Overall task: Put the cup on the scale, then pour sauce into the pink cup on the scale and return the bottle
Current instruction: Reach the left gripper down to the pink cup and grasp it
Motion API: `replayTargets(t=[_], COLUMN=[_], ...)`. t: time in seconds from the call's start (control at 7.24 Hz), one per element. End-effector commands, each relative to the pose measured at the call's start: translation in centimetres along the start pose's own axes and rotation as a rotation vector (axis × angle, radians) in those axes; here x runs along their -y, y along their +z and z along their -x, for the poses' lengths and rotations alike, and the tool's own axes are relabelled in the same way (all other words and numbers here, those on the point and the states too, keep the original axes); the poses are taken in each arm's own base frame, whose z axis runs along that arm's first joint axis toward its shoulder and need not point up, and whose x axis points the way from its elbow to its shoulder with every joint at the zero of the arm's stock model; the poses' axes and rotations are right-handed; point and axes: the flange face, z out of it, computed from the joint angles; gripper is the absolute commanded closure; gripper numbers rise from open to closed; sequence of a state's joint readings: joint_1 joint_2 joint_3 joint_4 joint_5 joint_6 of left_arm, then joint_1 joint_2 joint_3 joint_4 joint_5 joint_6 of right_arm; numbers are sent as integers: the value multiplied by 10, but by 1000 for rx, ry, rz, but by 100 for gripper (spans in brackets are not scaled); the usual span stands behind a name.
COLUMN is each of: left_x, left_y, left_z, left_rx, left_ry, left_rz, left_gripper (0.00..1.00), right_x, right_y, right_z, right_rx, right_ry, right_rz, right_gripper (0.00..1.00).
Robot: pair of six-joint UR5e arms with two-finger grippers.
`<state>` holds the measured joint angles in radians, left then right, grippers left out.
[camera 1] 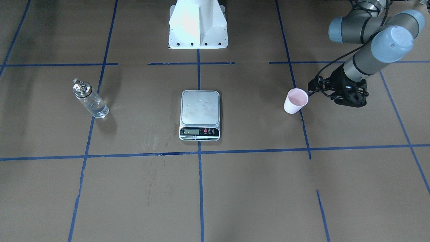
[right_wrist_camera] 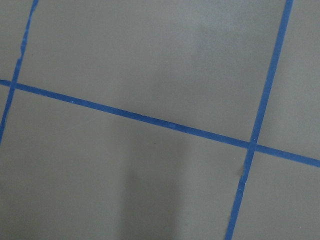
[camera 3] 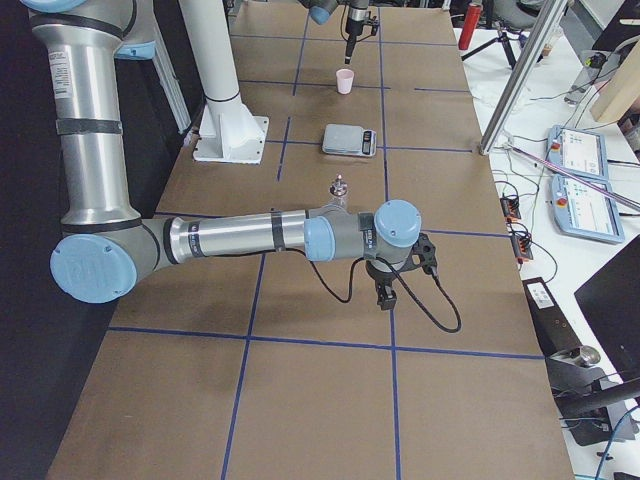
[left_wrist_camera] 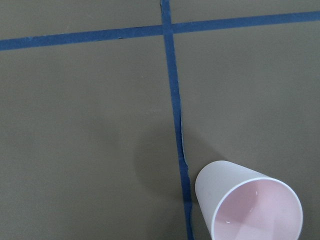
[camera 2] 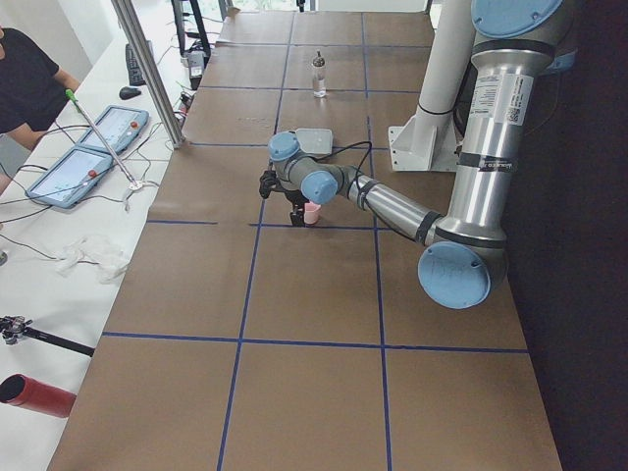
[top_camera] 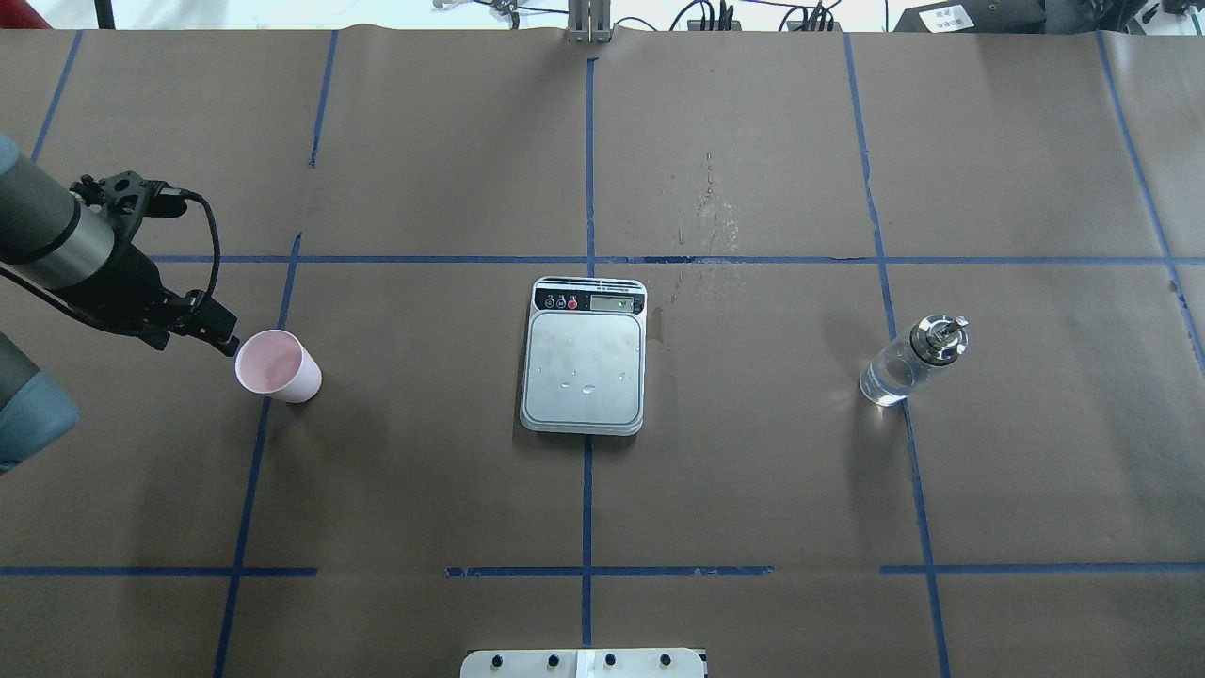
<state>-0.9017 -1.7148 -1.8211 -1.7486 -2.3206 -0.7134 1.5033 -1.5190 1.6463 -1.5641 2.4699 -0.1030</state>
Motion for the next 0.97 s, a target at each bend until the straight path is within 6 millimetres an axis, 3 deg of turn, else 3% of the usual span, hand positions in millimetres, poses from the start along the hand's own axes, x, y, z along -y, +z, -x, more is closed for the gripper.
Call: replayTargets(t=[0.0,0.14,0.28,0.41,0.55,0.83], left_x=[-2,-3,10,14,14,14], left_y=[8,16,20,27,29,29], left_z=[-9,-10,-27,-30,-29,-29], left_rx=[0,3,-6,-1,0,3], left_ry=[12,17,29,32,33,34], left_rz=[13,26,27,36,39,37], left_gripper=[7,8,10,14,28,98], right_x=[-10,-11,-13,-15,-15,-18], right_y=[5,5,6,7,7,8], right_z=[-4,-5,-6,-6,-7,-8], right_rx=[3,4,4,4,4,4], right_ry=[-20,-28,-26,-25,-23,-20], right_rz=[-15,-22,-21,-20,-19,-16], right_gripper=[0,0,0,0,0,0])
